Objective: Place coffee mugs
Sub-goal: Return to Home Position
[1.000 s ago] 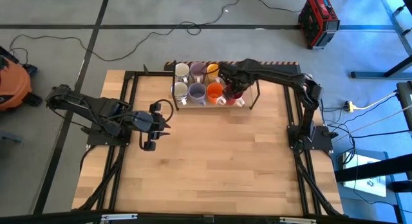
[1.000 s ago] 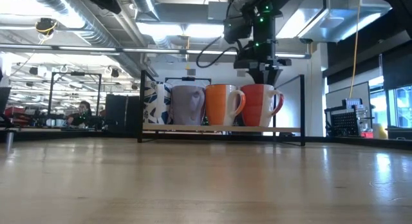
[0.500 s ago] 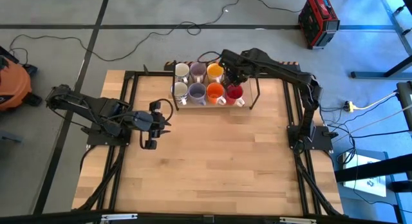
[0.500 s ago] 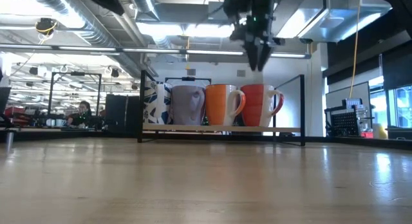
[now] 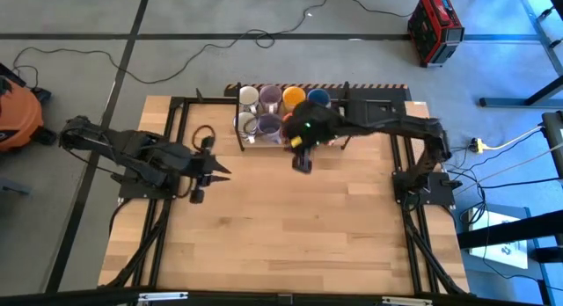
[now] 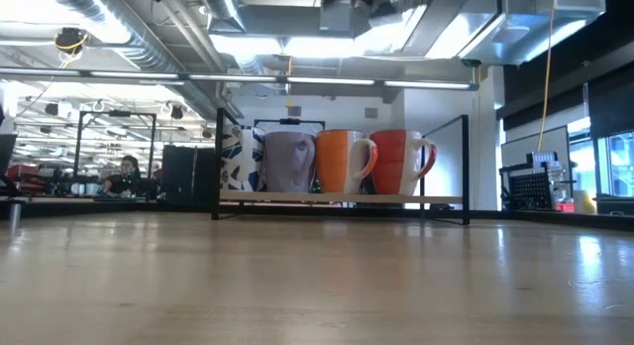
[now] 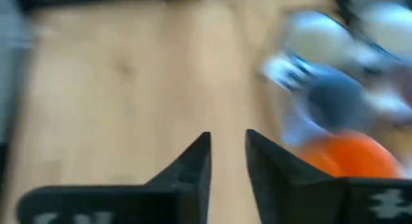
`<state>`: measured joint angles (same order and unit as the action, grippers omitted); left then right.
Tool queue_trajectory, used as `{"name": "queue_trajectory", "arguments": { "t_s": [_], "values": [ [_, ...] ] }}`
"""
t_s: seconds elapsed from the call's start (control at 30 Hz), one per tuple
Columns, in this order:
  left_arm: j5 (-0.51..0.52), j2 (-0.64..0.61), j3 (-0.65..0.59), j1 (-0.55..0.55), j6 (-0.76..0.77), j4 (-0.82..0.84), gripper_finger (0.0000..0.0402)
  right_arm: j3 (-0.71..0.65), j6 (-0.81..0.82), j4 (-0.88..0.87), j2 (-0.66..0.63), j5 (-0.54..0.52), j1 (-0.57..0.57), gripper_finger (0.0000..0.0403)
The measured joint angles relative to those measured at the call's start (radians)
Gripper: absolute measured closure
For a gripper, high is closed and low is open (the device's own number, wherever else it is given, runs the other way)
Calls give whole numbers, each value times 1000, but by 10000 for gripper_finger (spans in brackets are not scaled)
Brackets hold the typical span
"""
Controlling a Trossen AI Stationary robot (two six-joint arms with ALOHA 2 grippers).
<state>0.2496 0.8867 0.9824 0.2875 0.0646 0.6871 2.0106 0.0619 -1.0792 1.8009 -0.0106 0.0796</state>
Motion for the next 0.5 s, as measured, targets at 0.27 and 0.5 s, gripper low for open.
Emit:
{"name": "queue_trajectory", "arguments": {
  "t_s": [0.27,0.5],
  "values": [
    [-111,-274,-269,-33,11,-289,397,-235,30,291,-174,101,-76,395],
    [-69,-439,-406,-36,11,-374,396,-638,142,718,-403,145,-109,395]
  ]
}}
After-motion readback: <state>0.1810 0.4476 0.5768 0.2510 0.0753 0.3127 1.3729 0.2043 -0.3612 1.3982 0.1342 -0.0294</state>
